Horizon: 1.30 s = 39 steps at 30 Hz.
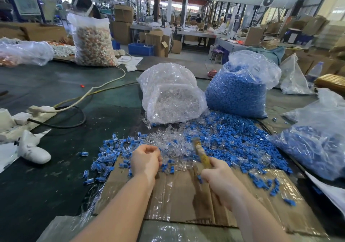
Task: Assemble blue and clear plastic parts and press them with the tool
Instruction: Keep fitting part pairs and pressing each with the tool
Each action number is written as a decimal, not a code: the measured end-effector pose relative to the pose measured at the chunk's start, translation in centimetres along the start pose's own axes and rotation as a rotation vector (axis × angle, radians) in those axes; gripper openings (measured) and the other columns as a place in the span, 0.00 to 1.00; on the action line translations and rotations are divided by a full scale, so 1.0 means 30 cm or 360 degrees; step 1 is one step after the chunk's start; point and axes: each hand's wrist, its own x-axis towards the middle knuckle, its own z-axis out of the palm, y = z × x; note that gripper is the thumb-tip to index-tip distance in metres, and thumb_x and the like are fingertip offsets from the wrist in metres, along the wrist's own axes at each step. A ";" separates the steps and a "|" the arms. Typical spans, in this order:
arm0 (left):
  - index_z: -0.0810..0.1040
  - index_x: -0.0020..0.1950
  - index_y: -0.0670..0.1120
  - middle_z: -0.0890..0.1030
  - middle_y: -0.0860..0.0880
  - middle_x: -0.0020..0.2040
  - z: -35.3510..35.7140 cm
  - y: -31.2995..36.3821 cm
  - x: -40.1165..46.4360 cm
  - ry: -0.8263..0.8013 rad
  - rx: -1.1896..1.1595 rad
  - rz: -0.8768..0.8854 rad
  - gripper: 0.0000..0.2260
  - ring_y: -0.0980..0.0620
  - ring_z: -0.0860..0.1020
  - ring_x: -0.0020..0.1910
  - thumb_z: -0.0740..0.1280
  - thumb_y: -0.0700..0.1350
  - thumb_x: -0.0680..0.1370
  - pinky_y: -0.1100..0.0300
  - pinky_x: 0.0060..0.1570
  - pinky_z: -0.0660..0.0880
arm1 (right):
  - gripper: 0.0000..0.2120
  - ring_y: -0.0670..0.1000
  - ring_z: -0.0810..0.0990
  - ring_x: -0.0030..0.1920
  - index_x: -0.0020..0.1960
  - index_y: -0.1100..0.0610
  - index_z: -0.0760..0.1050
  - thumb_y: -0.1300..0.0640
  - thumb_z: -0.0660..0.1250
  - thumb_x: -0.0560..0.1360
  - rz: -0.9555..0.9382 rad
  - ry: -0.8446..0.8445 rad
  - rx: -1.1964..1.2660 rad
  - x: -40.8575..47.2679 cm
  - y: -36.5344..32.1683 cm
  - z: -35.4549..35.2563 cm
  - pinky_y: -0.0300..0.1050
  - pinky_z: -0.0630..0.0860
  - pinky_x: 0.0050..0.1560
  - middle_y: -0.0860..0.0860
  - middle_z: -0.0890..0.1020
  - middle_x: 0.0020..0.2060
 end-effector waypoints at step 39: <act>0.68 0.66 0.60 0.71 0.62 0.59 0.054 -0.178 -0.101 -0.0284 0.1641 0.1126 0.15 0.58 0.63 0.60 0.57 0.49 0.81 0.62 0.55 0.51 | 0.13 0.48 0.74 0.54 0.61 0.50 0.73 0.60 0.58 0.78 -0.0754 0.0752 -0.1118 0.112 0.162 0.157 0.35 0.66 0.52 0.48 0.76 0.53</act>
